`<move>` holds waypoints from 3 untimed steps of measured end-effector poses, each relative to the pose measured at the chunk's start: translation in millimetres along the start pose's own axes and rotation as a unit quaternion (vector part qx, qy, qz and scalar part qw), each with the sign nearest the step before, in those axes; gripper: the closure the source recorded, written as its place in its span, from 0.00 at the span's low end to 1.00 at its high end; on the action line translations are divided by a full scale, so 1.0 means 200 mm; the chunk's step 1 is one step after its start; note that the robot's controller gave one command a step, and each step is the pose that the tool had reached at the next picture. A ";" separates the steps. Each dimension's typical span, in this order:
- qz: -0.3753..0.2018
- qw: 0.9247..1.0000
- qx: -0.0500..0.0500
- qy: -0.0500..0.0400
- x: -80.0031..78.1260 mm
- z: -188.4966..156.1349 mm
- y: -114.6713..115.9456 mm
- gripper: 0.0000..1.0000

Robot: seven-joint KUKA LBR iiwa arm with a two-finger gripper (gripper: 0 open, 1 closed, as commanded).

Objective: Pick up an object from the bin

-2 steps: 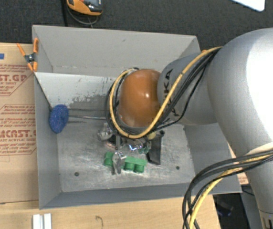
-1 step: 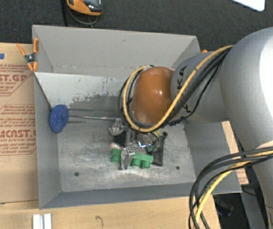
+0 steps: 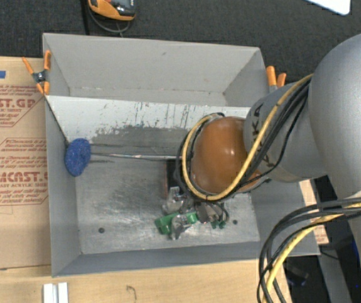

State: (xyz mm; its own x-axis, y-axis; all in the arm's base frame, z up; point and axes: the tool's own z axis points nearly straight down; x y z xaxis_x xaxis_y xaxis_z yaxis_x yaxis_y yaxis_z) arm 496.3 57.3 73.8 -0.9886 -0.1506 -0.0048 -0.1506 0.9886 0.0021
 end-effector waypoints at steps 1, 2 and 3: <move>0.000 1.000 0.000 0.000 0.00 0.00 0.00 1.00; 0.009 1.000 0.001 0.004 0.01 -0.96 0.06 1.00; 0.009 1.000 0.001 -0.002 0.00 -1.11 0.07 1.00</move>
Offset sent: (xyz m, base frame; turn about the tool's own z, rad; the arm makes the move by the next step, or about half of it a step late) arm -0.0044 0.0127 0.2204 0.0188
